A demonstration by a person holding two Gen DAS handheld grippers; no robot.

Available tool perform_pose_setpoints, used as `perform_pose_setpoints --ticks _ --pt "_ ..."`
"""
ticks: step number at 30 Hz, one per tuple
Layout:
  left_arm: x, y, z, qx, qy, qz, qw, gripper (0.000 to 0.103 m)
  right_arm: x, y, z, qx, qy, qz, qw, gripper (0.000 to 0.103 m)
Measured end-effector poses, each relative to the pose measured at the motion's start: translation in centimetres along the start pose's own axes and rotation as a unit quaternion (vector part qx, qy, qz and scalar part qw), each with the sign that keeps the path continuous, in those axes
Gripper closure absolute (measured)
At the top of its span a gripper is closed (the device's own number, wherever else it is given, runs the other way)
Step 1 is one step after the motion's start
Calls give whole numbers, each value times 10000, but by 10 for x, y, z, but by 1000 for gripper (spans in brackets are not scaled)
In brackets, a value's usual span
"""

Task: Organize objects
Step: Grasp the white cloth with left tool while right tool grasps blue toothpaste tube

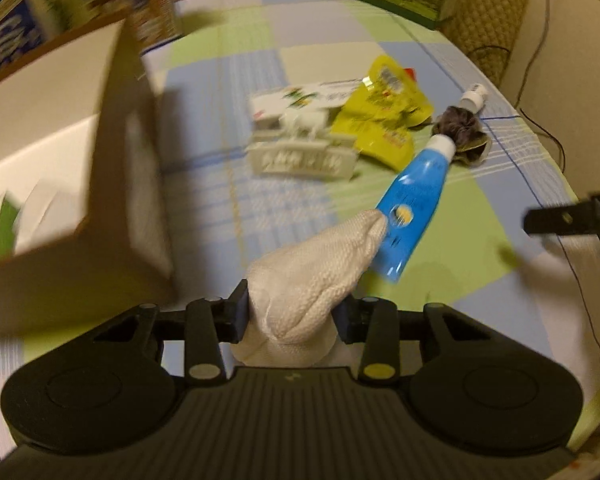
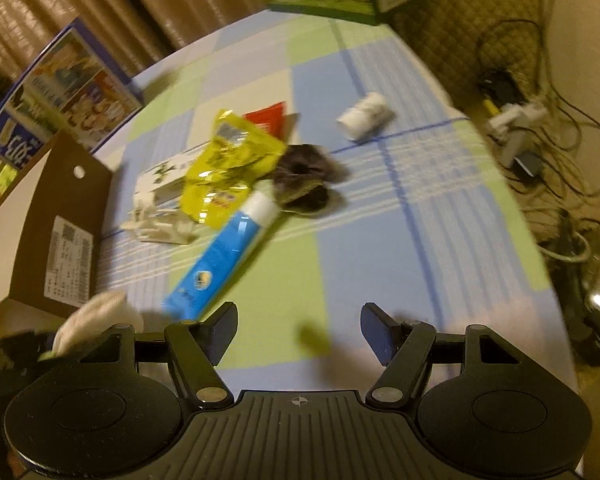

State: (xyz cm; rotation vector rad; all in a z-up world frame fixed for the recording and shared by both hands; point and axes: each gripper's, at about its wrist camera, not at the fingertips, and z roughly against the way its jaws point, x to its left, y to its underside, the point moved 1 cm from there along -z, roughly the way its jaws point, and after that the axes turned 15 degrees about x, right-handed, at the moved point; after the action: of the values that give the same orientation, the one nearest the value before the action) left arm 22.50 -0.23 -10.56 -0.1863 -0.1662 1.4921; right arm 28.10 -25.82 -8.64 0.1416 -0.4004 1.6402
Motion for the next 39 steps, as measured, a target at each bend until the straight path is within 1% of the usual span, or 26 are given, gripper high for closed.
perform_pose_setpoints --ticks 3,7,12,16,19,22,24,25,27,31,35,36,39 --pt "15 19 6 50 -41 296 9995 67 15 -8 -16 59 -101 129 9998 37" --pt "44 40 11 106 -208 764 9968 67 28 -18 -37 158 -246 123 9995 37" --pt "86 64 17 138 -474 1401 9889 67 39 -33 -59 64 -60 -163 9998 38" --pt "117 78 22 122 -628 1867 9803 67 52 -42 -68 -253 180 -320 9990 38" --pt "133 86 26 107 -719 2105 9749 67 66 -47 -76 -421 625 -275 9968 38" --pt "143 92 28 92 -738 2259 9713 67 80 -48 -85 -489 1180 -105 9918 38" --pt "147 94 29 95 -724 2313 9701 67 90 -45 -93 -508 1569 163 9862 38" --pt "149 95 29 98 -716 2325 9699 67 94 -42 -95 -549 1709 316 9832 41" --pt "150 96 28 109 -693 2328 9700 67 94 -38 -96 -631 1671 397 9831 45" --pt "152 99 28 95 -657 2286 9713 66 91 -34 -95 -553 1591 695 9833 54" --pt "152 96 28 88 -620 2239 9726 66 88 -18 -91 -379 1374 1338 9807 59" --pt "152 96 28 89 -620 2213 9732 66 88 -12 -89 -309 1294 1573 9785 60" --pt "152 95 26 94 -612 2157 9745 66 87 11 -85 -83 1072 2373 9655 61"
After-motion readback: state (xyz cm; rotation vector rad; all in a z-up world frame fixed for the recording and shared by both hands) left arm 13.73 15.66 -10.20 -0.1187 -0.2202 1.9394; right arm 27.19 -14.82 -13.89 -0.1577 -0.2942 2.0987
